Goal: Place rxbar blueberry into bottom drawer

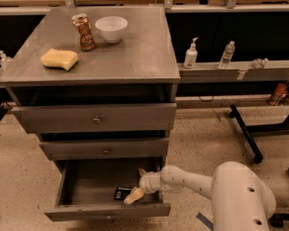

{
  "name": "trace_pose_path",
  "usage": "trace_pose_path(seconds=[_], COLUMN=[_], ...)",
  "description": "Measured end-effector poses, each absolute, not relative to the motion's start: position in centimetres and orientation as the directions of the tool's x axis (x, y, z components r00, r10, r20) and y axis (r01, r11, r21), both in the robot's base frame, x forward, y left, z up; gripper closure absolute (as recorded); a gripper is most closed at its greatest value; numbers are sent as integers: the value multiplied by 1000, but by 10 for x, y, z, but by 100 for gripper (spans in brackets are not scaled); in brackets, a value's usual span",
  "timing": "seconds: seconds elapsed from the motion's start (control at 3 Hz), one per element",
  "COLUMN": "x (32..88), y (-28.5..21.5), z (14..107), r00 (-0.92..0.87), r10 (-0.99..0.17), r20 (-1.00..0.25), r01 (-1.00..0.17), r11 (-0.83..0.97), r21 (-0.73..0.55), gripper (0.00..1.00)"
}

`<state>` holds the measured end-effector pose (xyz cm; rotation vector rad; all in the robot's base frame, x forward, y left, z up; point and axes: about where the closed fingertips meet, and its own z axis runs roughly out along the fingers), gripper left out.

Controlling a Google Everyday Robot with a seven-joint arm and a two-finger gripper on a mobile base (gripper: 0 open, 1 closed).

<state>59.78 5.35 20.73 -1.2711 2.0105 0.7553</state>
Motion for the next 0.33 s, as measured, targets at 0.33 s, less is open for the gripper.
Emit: trace_pose_path(seconds=[0.33], x=[590], y=[31], z=[240], r00=[-263], r10=[-529], r20=[-807], r01=[-927], r11=[370], r21=[59], gripper=[0])
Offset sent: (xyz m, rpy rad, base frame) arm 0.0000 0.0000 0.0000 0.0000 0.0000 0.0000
